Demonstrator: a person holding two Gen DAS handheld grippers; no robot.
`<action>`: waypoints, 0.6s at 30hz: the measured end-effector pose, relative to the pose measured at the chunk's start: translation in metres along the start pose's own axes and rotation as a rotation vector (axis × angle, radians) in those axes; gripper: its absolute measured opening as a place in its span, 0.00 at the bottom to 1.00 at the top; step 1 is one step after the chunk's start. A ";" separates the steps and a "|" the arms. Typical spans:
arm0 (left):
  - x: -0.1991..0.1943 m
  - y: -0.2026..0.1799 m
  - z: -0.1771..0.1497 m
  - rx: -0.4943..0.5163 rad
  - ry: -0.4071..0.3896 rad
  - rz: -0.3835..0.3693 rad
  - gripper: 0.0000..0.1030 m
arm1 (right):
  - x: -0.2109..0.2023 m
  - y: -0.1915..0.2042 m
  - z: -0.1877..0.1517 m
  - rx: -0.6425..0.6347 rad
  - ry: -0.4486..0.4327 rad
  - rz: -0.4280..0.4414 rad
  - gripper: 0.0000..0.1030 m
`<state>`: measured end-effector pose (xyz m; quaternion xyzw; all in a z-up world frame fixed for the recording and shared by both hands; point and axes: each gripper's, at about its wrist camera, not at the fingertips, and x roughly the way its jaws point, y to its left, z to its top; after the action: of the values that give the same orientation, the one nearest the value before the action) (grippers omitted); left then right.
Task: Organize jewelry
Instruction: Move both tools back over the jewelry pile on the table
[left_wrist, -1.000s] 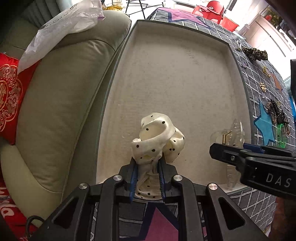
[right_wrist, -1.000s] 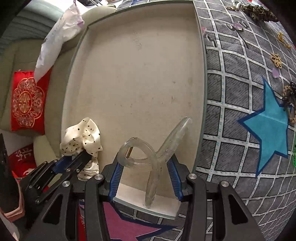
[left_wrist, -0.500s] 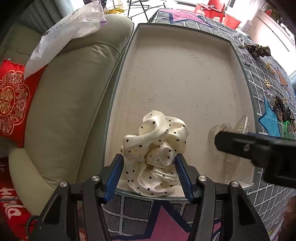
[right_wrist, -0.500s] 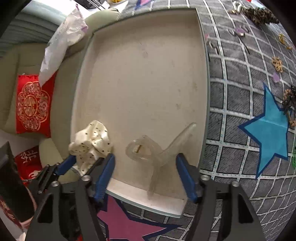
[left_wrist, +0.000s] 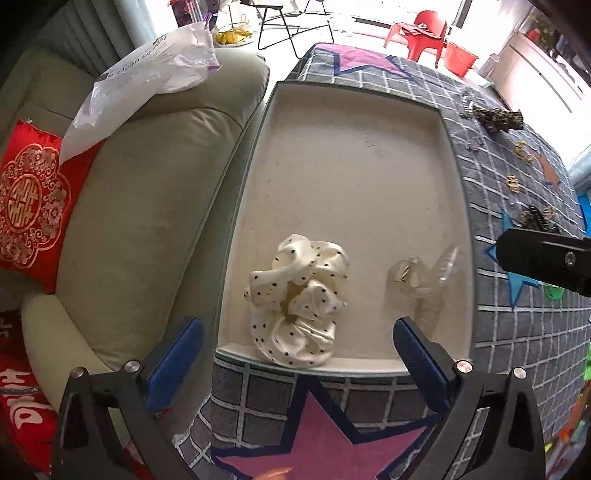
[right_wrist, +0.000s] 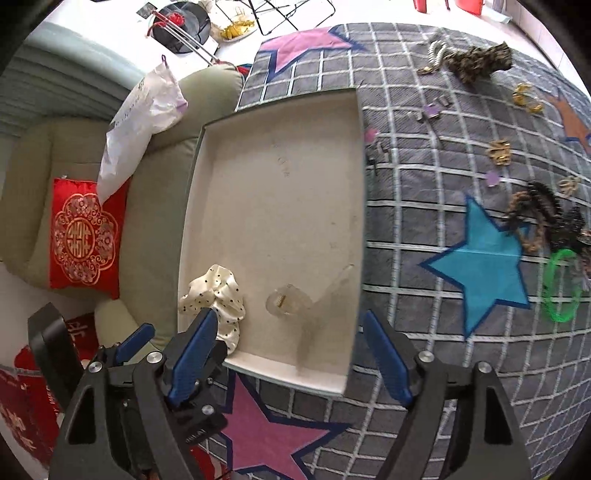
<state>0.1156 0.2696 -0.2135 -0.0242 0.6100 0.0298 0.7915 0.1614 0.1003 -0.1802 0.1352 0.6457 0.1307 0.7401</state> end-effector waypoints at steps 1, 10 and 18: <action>-0.005 -0.002 -0.001 0.002 -0.003 -0.005 1.00 | -0.005 -0.001 -0.004 0.002 -0.006 -0.004 0.83; -0.042 -0.019 -0.017 0.037 -0.012 -0.040 1.00 | -0.040 -0.016 -0.029 0.019 -0.066 -0.010 1.00; -0.058 -0.037 -0.033 0.106 0.005 -0.055 1.00 | -0.056 -0.043 -0.057 0.059 -0.026 -0.041 1.00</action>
<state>0.0718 0.2292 -0.1654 0.0011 0.6118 -0.0242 0.7906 0.0987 0.0418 -0.1514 0.1454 0.6421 0.0944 0.7468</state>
